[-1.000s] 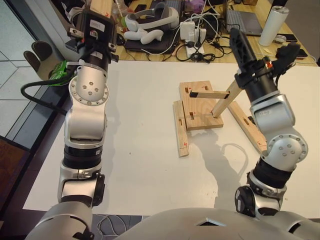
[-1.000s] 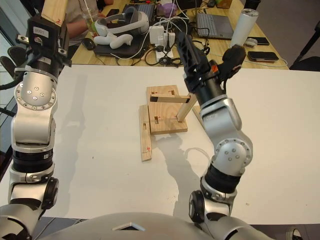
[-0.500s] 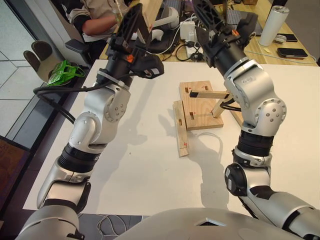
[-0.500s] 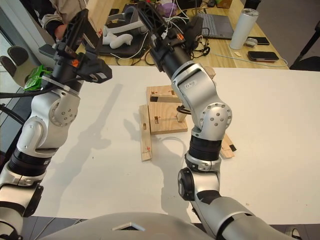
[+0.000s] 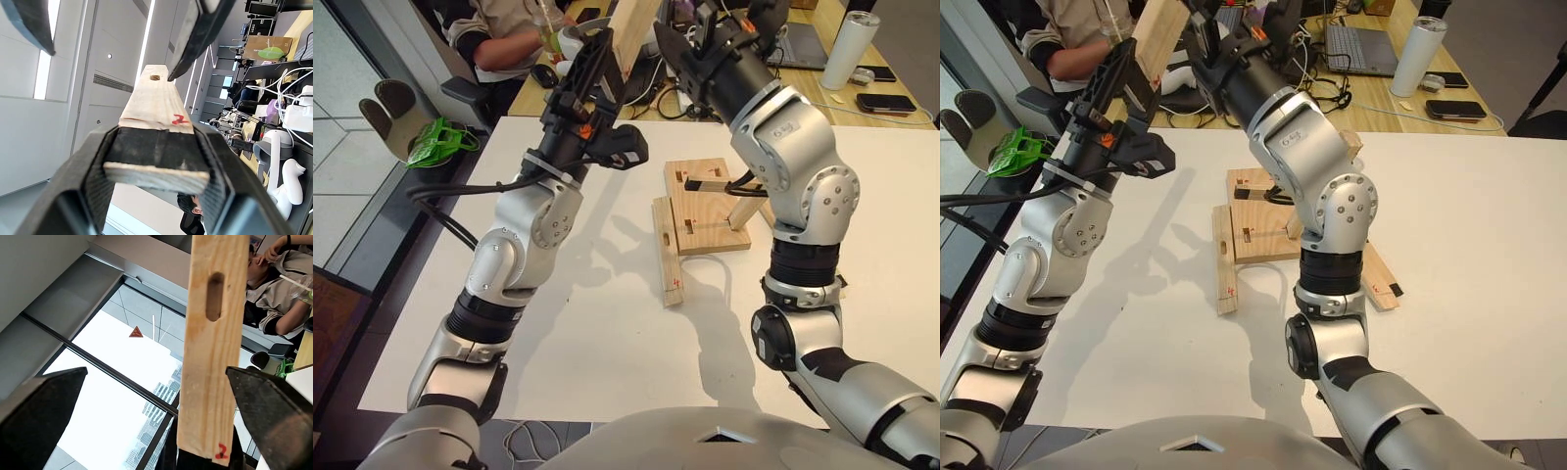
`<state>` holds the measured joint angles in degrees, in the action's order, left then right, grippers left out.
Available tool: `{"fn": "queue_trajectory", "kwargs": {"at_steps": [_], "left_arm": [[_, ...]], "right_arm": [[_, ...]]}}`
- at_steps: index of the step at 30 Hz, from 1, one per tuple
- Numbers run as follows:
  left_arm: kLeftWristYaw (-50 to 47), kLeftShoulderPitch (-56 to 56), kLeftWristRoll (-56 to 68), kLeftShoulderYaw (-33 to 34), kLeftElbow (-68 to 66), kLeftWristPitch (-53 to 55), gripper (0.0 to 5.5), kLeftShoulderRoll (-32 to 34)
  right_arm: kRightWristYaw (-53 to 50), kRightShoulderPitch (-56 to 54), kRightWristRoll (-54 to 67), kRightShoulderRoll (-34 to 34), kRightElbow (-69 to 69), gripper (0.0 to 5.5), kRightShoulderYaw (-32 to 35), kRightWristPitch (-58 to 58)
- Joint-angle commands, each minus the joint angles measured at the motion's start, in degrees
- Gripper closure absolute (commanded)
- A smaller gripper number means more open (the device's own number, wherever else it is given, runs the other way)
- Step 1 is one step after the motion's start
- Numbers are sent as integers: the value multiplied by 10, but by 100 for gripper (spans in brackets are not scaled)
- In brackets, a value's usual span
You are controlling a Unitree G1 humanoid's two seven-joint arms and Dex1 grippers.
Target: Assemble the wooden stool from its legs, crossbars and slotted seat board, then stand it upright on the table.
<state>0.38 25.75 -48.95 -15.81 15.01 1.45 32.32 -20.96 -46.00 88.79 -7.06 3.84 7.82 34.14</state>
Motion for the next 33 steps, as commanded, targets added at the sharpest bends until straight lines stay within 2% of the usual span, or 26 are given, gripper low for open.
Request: {"fn": "queue_trajectory", "kwargs": {"at_steps": [1, 11, 22, 30, 31, 33], "left_arm": [[8, -3, -10, 8, 6, -9, 344, -6], [21, -12, -28, -1, 25, -33, 344, -25], [30, -28, -46, 7, 26, -38, 344, -33], [32, -29, -50, 11, 23, -38, 344, -36], [33, -29, -50, 12, 22, -39, 344, -37], [33, -30, -50, 12, 23, -39, 344, -38]], "right_arm": [[-6, -14, -31, -18, -18, 11, -3, -9], [50, -50, -79, -31, -101, 11, 4, -12], [52, -59, -83, -37, -91, 11, 7, -6], [51, -51, -100, -36, -79, 179, -3, -2], [53, -50, -102, -36, -77, 179, -5, -1], [49, -43, -107, -40, -76, 218, -5, -4]]}}
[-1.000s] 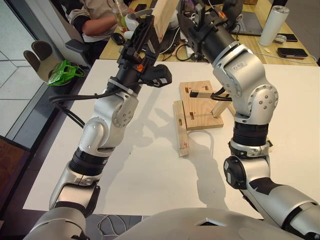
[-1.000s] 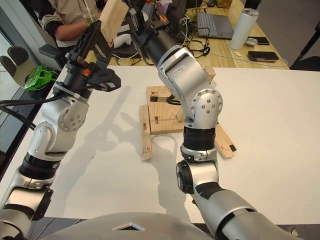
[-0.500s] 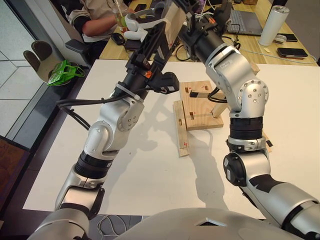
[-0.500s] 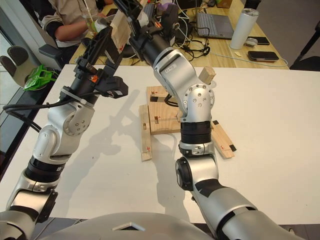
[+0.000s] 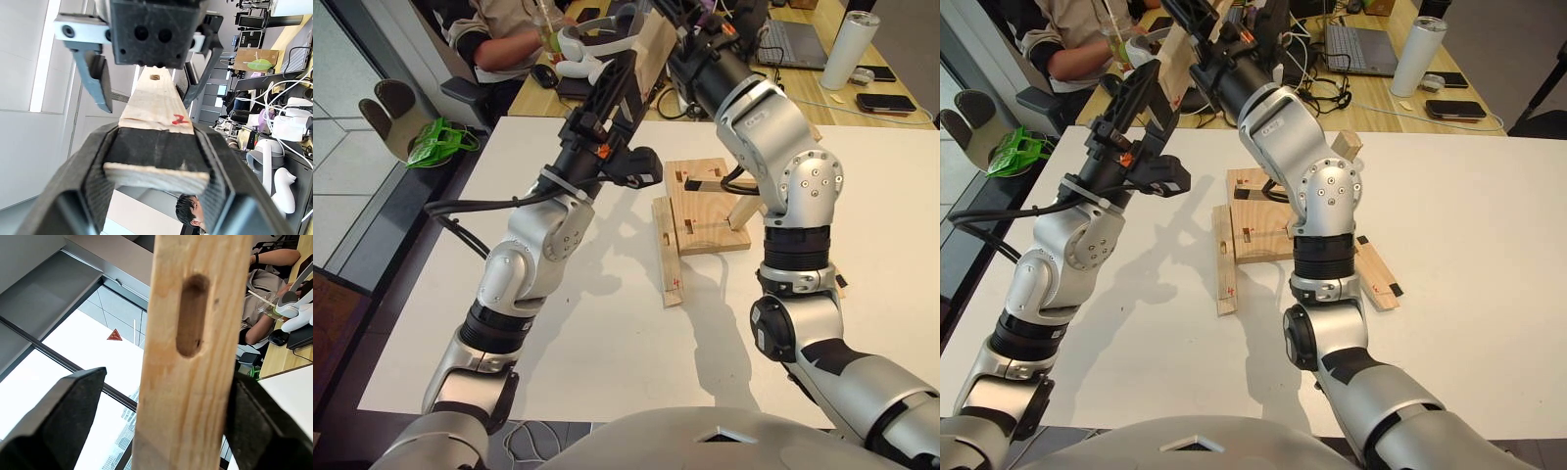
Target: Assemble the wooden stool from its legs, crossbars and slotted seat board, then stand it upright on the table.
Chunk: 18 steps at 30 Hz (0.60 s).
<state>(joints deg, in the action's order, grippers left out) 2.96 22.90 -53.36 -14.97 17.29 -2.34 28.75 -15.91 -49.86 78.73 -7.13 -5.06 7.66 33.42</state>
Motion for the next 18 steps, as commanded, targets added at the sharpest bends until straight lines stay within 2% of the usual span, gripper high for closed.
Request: {"fn": "queue_trajectory", "kwargs": {"at_steps": [1, 6, 16, 18], "left_arm": [[8, -2, -7, 4, 1, -2, 344, -3], [11, -6, -10, 5, 3, -2, 344, -5], [20, -22, -6, 6, 13, -18, 344, -2], [22, -26, 14, 13, 19, -24, 288, -4]], "right_arm": [[-4, 3, -8, -42, 16, 246, -3, 2], [-19, 27, -3, -57, 33, 331, -8, 4], [-34, 32, 5, -61, 44, 336, -12, -4], [-33, 33, 6, -62, 44, 344, -13, -7]]}}
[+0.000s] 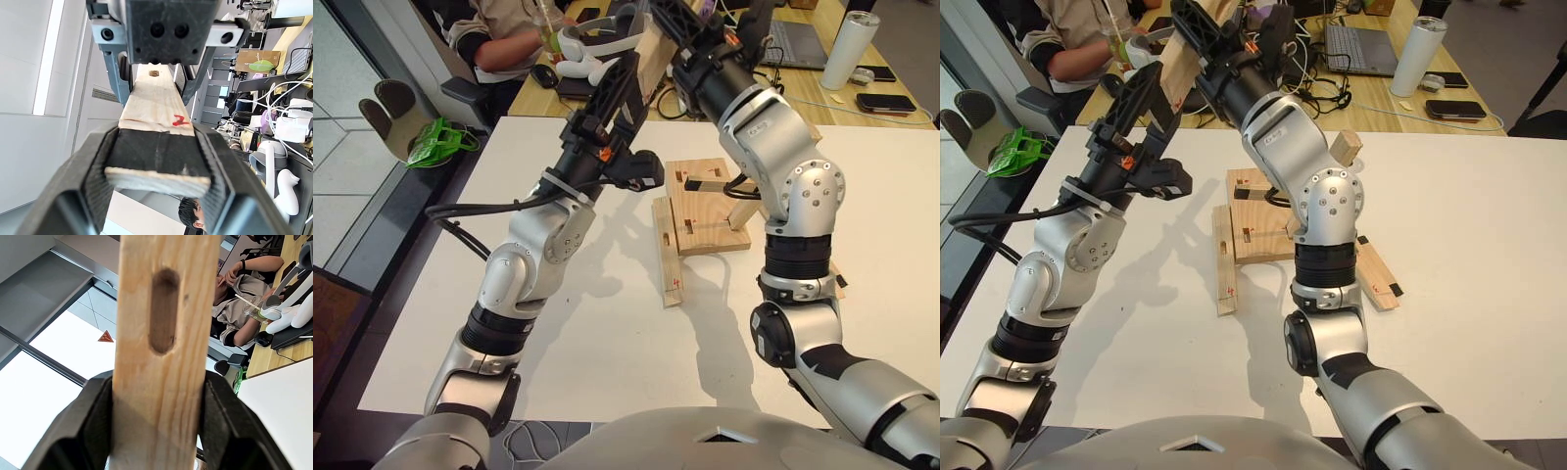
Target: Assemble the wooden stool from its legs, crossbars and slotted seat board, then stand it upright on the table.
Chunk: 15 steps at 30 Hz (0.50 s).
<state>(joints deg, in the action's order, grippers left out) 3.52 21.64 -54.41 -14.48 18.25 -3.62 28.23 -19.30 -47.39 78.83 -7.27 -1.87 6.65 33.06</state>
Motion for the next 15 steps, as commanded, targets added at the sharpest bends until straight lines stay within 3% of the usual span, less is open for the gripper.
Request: {"fn": "queue_trajectory", "kwargs": {"at_steps": [1, 10, 15], "left_arm": [[20, -16, 35, 13, 11, -12, 274, 0], [94, -22, 144, 33, 12, -20, 119, 7], [130, -9, 171, 35, -5, -46, 105, 30]], "right_arm": [[1, 8, 5, -61, 11, 348, -4, -5], [15, 3, -22, -40, -2, 348, 2, -23], [17, 14, -37, -34, 4, 348, 9, -32]]}}
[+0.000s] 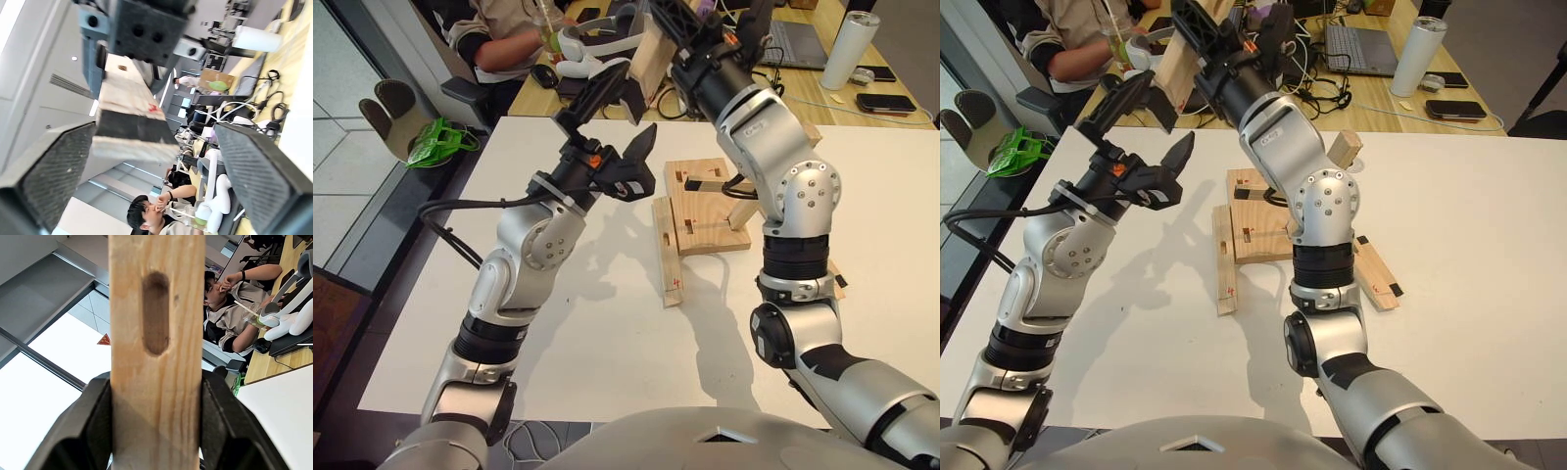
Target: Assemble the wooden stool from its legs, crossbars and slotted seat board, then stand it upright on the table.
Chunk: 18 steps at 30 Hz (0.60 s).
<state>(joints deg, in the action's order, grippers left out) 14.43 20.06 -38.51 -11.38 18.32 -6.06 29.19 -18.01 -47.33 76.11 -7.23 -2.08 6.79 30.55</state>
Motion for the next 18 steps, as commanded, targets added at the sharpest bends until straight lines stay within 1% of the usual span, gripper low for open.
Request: {"fn": "queue_trajectory", "kwargs": {"at_steps": [1, 4, 7, 8, 9, 11, 13, 15, 17, 18], "left_arm": [[23, 2, 12, 6, -4, -27, 105, 26], [28, -22, 23, 24, -5, -41, 105, 47], [41, -51, 82, 73, -12, -54, 105, 71], [49, -53, 122, 96, -18, -47, 105, 70], [56, -52, 190, 132, -22, -35, 105, 59], [65, -39, 290, 198, -36, 12, 105, 45], [58, 35, 410, 275, -65, 149, 105, 30], [56, 133, 564, 334, -85, 340, 105, 21], [60, 201, 693, 369, -87, 482, 105, 25], [59, 229, 748, 383, -87, 531, 105, 29]], "right_arm": [[5, 16, -13, -34, 6, 348, 8, -6], [7, 16, -27, -32, 6, 348, 11, -10], [24, 14, -68, -10, 11, 348, 6, -15], [35, 12, -90, 1, 14, 348, 0, -16], [48, 11, -112, 10, 18, 348, -7, -17], [71, 8, -150, 23, 24, 348, -15, -20], [116, 8, -221, 57, 41, 348, -52, -22], [175, 11, -309, 99, 66, 348, -116, -29], [216, 16, -362, 121, 81, 348, -159, -34], [233, 18, -381, 129, 86, 348, -176, -36]]}}
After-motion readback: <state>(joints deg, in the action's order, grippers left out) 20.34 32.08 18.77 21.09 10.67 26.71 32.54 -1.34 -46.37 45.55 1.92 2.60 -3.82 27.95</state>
